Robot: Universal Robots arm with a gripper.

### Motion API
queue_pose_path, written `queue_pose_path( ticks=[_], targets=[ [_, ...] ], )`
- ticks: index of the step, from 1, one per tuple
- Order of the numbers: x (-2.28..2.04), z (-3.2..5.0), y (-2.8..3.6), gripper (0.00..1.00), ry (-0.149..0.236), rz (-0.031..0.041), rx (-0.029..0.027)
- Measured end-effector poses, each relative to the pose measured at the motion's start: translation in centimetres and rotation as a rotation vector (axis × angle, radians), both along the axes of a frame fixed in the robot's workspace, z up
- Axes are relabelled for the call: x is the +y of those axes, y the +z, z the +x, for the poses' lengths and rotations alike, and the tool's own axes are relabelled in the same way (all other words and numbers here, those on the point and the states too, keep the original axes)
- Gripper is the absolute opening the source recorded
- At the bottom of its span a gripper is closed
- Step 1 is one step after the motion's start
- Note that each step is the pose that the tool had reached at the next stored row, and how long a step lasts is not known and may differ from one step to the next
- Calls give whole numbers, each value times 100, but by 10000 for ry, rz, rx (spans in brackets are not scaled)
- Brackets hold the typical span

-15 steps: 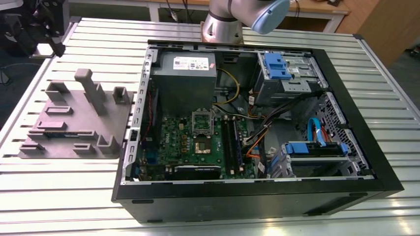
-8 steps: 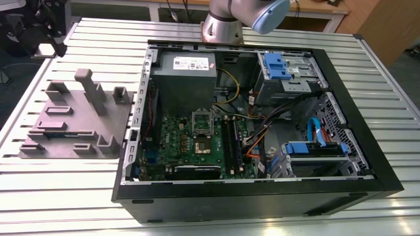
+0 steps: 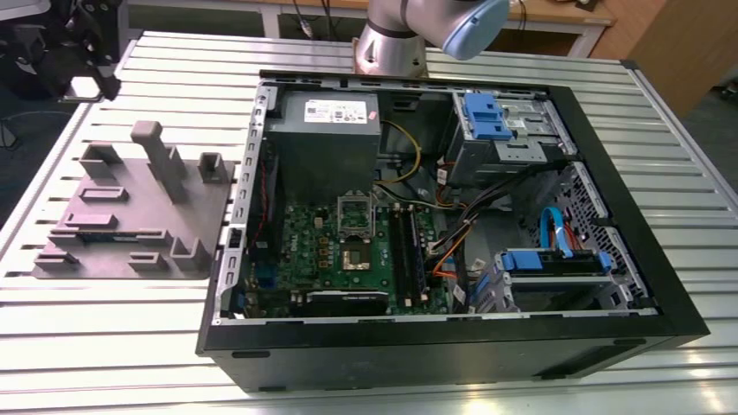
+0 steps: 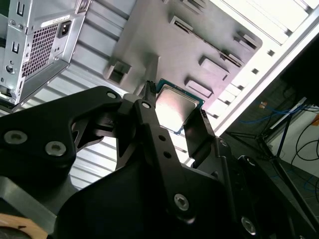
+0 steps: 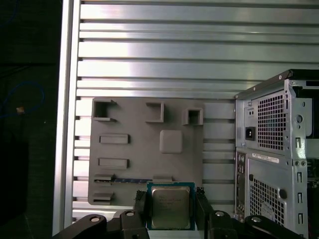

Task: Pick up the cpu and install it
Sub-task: 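Pick up the cpu and move it towards the insertion slot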

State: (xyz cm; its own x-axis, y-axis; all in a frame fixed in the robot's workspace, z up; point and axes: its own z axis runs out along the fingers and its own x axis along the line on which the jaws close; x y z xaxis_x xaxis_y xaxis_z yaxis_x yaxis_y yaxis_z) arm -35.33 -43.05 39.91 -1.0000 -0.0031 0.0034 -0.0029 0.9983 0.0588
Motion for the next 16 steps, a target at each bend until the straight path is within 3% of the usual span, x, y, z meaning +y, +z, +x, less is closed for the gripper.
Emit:
queue_pose_path(
  ticks=[16],
  targets=[
    [0,84,0,47,0,0,0]
  ],
)
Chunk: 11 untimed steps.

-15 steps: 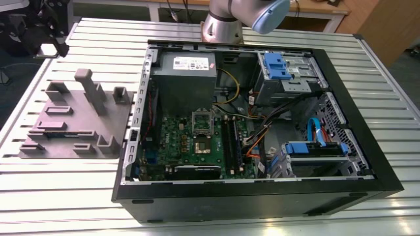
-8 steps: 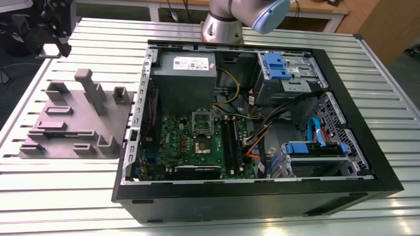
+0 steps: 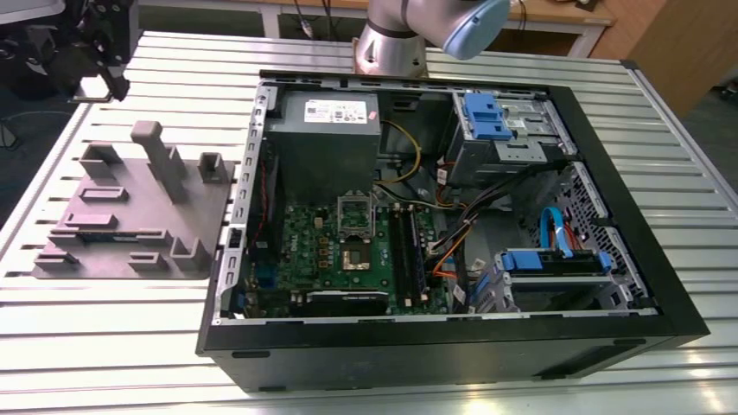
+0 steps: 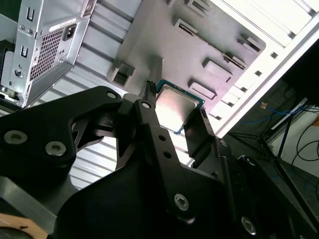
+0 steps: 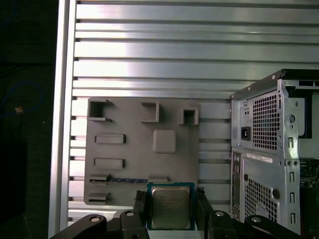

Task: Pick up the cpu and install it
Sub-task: 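Pick up the cpu and move it towards the insertion slot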

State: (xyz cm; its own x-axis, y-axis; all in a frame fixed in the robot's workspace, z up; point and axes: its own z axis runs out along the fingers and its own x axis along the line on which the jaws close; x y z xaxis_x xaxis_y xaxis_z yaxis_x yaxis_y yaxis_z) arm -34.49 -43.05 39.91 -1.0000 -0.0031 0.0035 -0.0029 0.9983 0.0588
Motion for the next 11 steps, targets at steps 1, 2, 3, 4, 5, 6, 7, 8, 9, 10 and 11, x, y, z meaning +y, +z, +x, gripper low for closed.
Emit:
queue_pose_path(
  ticks=[1,2,3,4,5,6,7,8,9,10,11],
  targets=[
    [0,7,0,47,0,0,0],
    [0,17,0,47,0,0,-1],
    [0,30,0,47,0,0,0],
    [0,46,0,47,0,0,-1],
    [0,63,0,47,0,0,-1],
    [0,79,0,47,0,0,0],
    [0,96,0,47,0,0,-1],
    [0,112,0,47,0,1,-1],
    [0,130,0,47,0,0,0],
    [0,149,0,47,0,0,0],
    [0,168,0,47,0,0,1]
  ],
)
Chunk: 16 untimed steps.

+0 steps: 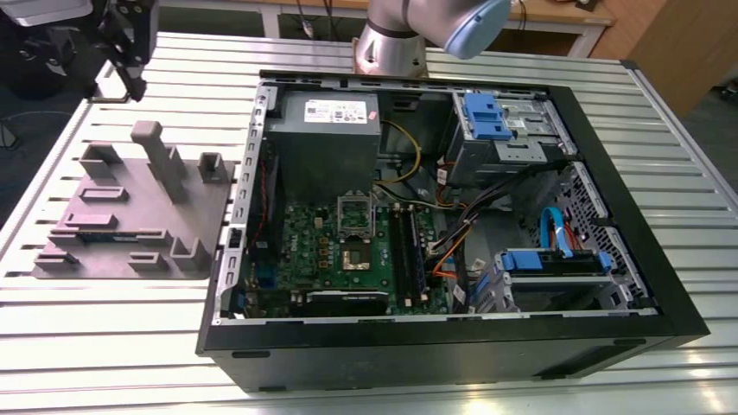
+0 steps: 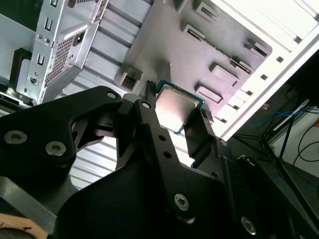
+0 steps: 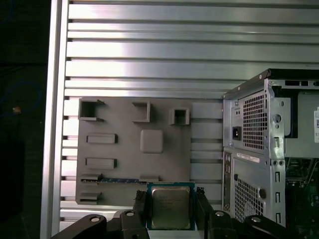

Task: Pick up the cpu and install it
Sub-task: 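Pick up the cpu and move it towards the insertion slot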

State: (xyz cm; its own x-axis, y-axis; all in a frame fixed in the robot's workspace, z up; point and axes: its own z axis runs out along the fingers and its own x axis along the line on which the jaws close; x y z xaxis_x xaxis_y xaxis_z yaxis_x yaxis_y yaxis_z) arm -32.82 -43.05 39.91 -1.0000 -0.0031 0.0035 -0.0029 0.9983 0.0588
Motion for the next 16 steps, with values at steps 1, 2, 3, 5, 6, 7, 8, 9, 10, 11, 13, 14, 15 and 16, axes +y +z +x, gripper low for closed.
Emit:
queue_pose_path(
  ticks=[1,2,3,5,6,7,8,9,10,11,13,14,15,16],
  targets=[
    [0,20,0,47,0,0,-1],
    [0,40,0,47,0,0,0],
    [1,59,-1,47,0,0,-1],
    [0,102,0,47,0,0,0],
    [0,129,-1,47,0,1,-1],
    [0,152,-1,47,0,1,-1],
    [0,175,-1,47,0,0,0],
    [0,201,-1,47,0,0,0],
    [0,225,-1,47,0,0,0],
    [0,252,-1,47,0,0,0],
    [0,313,-1,47,0,0,0],
    [0,350,-2,47,0,0,0],
    [0,394,-3,47,0,0,0],
    [0,439,-3,47,0,0,1]
  ],
)
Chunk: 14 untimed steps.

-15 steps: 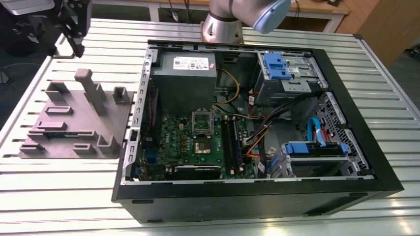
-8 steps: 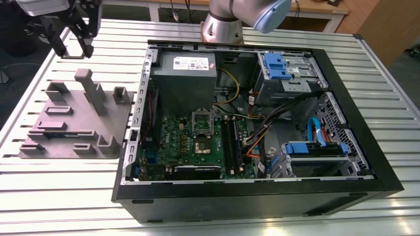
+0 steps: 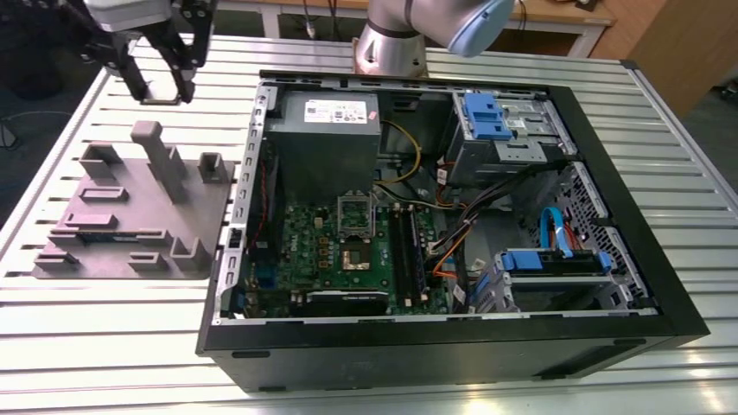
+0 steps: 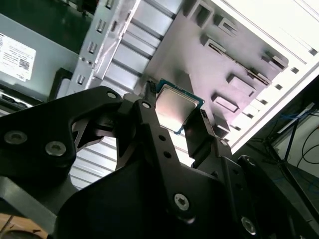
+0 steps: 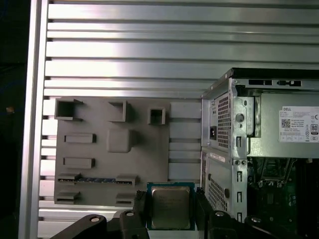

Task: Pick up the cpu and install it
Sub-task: 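Pick up the cpu and move it towards the insertion slot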

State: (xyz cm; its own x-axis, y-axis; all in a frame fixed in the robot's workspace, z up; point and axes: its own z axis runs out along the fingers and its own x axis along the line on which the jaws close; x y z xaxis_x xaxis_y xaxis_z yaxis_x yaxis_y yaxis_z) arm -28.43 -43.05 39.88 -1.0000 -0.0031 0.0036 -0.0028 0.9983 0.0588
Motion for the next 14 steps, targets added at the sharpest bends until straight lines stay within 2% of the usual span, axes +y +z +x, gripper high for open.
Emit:
queue_pose_path(
  ticks=[14],
  targets=[
    [0,636,-29,47,0,0,0]
  ],
)
